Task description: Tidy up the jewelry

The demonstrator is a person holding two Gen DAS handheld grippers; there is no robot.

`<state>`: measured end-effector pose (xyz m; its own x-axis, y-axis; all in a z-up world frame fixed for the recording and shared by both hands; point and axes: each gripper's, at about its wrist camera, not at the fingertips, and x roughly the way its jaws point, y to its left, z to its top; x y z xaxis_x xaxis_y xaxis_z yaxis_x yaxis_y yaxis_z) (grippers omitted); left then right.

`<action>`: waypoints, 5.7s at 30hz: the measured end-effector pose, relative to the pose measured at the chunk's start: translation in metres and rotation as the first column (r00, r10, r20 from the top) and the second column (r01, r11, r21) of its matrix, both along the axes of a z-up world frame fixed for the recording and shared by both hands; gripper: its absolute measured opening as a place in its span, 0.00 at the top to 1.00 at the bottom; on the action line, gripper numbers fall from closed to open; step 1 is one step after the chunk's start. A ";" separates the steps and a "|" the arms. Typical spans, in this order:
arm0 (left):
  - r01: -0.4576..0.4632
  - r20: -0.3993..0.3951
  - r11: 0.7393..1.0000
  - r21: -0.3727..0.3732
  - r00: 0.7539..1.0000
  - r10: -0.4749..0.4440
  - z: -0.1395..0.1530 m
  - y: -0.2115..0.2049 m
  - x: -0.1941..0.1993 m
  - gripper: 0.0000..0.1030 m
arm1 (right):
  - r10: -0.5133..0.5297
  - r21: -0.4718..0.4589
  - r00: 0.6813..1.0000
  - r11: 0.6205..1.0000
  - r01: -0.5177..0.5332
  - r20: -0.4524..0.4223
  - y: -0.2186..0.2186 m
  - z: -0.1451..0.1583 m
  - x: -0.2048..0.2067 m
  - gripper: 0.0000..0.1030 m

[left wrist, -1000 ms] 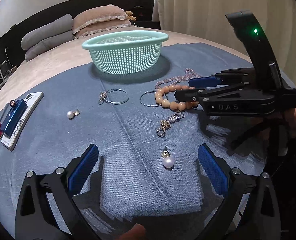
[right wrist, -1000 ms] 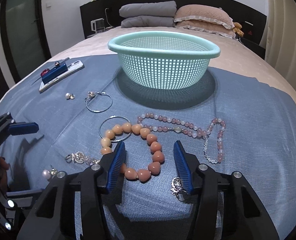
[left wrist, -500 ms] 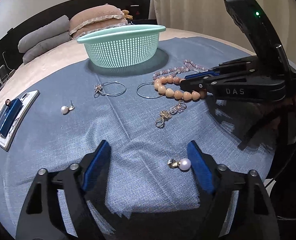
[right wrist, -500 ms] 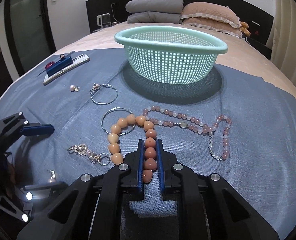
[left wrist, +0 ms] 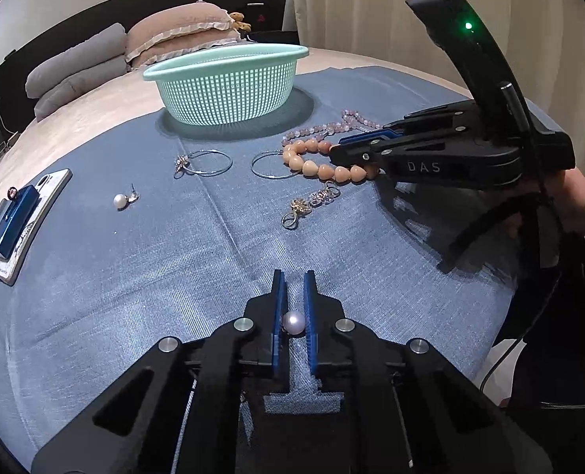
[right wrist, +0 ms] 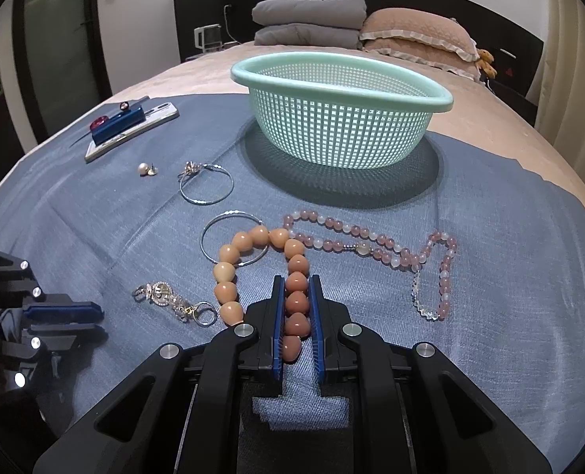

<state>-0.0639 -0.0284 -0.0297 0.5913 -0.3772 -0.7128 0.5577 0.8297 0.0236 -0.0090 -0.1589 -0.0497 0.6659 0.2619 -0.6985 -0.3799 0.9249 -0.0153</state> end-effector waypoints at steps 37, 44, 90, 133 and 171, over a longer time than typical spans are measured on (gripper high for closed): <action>-0.047 -0.016 0.981 -0.190 0.999 0.045 0.111 0.011 0.071 0.90 | -0.063 0.186 0.972 0.982 0.020 0.228 -0.022 0.126 -0.006 0.89; -0.049 0.006 0.981 -0.188 0.999 0.051 0.134 0.007 0.111 0.90 | -0.084 0.253 0.962 0.967 0.016 0.261 -0.012 0.153 0.028 0.89; -0.131 -0.065 0.965 -0.226 0.991 0.120 0.099 -0.002 0.192 0.46 | -0.238 0.367 0.962 0.914 0.175 0.133 -0.049 0.097 0.107 0.66; -0.047 -0.017 0.998 -0.034 0.999 0.046 0.062 0.112 0.100 0.06 | 0.034 0.069 0.965 0.996 -0.054 0.260 -0.021 0.079 0.012 0.16; -0.073 -0.066 0.997 0.025 0.995 0.075 0.008 0.075 0.136 0.59 | 0.008 -0.081 0.992 0.997 -0.019 -0.124 -0.035 0.004 0.047 0.83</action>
